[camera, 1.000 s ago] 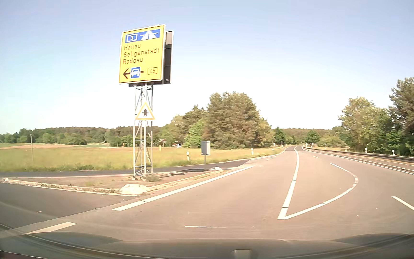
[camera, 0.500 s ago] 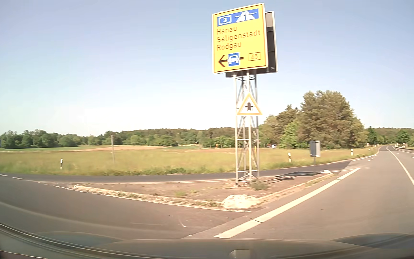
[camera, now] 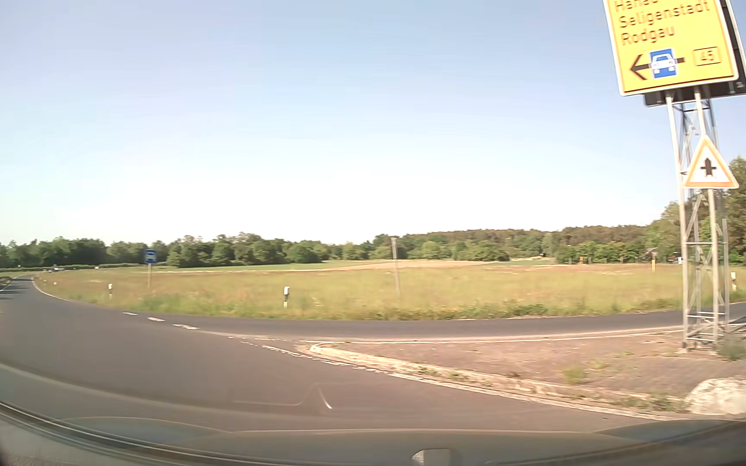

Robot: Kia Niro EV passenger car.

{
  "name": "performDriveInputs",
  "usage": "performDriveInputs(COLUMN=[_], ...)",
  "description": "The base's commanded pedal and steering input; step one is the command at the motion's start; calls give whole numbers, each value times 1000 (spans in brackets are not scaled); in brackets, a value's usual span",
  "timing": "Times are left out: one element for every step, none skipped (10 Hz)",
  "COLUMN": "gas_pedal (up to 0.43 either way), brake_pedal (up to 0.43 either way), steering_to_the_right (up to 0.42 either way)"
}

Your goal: Follow the waypoints while adhering to traffic rules and regulations

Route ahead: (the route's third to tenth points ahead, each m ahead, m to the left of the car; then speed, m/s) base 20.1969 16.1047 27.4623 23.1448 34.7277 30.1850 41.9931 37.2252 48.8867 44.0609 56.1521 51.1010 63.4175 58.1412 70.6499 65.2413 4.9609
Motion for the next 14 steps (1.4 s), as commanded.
performDriveInputs(gas_pedal=[209, 220, 228, 228, 228, 228, 240, 248, 248, 260, 268, 268, 280, 299], brake_pedal=[30, 30, 30, 24, 30, 30, 30, 30, 30, 30, 30, 30, 30, 30], steering_to_the_right=[-623, -605, -580, -551, -503, -447, -376, -317, -254, -198, -151, -122, -98, -83])
